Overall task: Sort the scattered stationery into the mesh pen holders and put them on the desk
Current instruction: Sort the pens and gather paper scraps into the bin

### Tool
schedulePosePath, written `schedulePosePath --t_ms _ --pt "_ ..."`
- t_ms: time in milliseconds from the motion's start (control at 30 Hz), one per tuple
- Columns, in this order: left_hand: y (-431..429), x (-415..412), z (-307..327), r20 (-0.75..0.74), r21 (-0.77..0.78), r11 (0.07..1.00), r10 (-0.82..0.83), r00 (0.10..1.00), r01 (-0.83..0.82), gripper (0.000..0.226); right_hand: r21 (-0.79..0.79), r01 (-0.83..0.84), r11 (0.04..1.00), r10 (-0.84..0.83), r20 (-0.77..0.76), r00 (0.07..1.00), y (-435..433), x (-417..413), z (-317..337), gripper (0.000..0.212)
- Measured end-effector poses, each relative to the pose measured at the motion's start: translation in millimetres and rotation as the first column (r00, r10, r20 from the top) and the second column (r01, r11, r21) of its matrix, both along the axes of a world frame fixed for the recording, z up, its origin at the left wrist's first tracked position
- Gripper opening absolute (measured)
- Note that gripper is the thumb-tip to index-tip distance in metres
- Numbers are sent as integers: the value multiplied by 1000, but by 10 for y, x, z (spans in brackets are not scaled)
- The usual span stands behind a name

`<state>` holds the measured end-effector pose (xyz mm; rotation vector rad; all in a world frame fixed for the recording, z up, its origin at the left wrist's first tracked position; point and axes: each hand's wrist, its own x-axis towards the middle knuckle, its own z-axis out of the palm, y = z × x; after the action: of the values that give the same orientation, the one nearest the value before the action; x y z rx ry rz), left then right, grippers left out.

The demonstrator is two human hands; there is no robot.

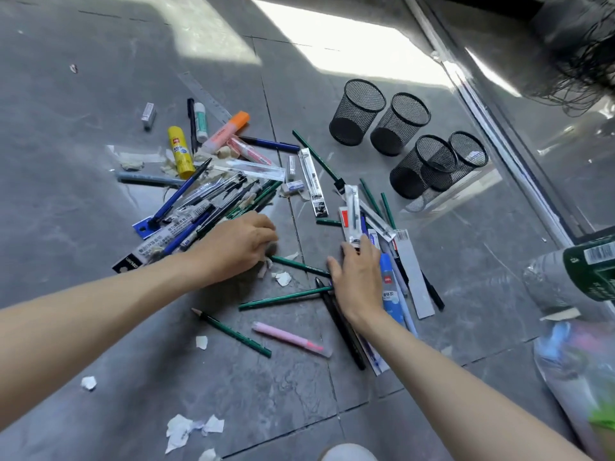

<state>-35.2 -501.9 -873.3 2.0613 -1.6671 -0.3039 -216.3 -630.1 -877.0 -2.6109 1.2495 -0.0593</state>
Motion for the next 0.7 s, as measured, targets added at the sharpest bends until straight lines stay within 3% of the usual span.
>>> schedulePosePath --t_ms 67,167,267,367,467,533,600,700 --pt "-125 -29 -28 -14 28 997 65 998 -65 30 -64 -28 998 30 37 999 -43 -66 -16 23" --pt "-363 -45 -92 2 51 997 66 998 -66 37 -69 11 998 2 185 983 -133 -87 13 43" --pt "-596 -42 -139 15 129 990 51 999 -53 49 74 207 976 -218 423 880 -236 -102 102 52" --pt "-815 -9 -226 55 158 987 33 998 -41 53 191 319 928 -372 481 794 -263 -159 123 58" --pt "-947 1 -274 81 136 988 57 995 -67 43 247 376 893 -450 473 757 -247 -228 132 59" --pt "-953 -17 -285 111 104 993 38 993 -50 38 169 317 933 -359 430 828 -230 -274 120 50" --pt "-886 -40 -295 150 78 997 7 989 -19 35 -31 109 994 -91 347 933 -183 -309 92 35" --pt "-694 -47 -285 200 60 998 -35 979 23 37 -236 -61 970 123 262 957 -159 -307 45 28"
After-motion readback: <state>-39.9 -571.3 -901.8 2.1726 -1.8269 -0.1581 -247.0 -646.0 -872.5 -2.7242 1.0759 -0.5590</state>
